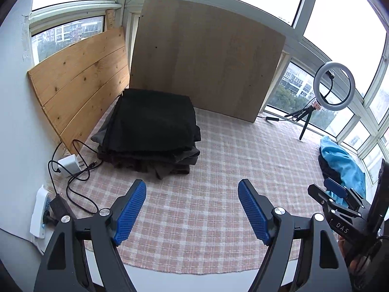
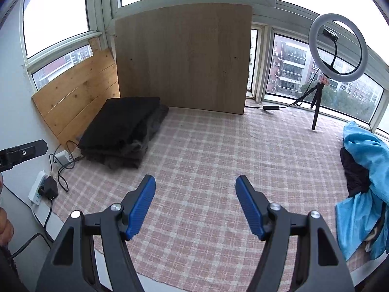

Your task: Fold clothes

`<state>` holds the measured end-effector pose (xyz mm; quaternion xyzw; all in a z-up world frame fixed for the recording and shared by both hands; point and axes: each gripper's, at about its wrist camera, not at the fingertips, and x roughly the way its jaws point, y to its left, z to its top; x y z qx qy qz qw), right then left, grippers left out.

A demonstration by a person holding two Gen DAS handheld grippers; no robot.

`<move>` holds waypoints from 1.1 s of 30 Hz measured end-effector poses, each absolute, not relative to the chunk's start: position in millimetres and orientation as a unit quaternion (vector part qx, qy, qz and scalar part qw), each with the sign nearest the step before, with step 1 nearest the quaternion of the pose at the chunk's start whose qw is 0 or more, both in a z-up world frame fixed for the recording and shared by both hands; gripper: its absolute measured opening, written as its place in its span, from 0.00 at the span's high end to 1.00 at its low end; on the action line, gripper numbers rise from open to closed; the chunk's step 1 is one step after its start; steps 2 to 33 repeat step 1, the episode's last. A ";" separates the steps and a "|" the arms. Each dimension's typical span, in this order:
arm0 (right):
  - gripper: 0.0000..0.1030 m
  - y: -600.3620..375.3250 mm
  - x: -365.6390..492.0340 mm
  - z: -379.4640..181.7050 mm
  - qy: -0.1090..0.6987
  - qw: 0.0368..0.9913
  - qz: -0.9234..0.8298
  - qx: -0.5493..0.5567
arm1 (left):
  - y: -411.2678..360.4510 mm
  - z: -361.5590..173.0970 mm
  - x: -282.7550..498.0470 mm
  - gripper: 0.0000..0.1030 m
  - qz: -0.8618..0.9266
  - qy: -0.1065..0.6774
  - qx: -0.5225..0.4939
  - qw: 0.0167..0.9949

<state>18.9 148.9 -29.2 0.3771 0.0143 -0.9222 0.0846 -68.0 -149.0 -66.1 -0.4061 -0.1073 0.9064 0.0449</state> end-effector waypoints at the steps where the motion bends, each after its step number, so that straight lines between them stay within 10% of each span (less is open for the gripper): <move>1: 0.34 149.5 18.2 -29.8 0.013 0.084 -0.922 0.378 | -148.2 -65.9 -68.4 0.26 0.907 -0.104 -0.406 0.042; 33: 0.34 149.5 18.2 -29.8 0.013 0.084 -0.922 0.378 | -148.2 -65.9 -68.4 0.26 0.907 -0.104 -0.406 0.042</move>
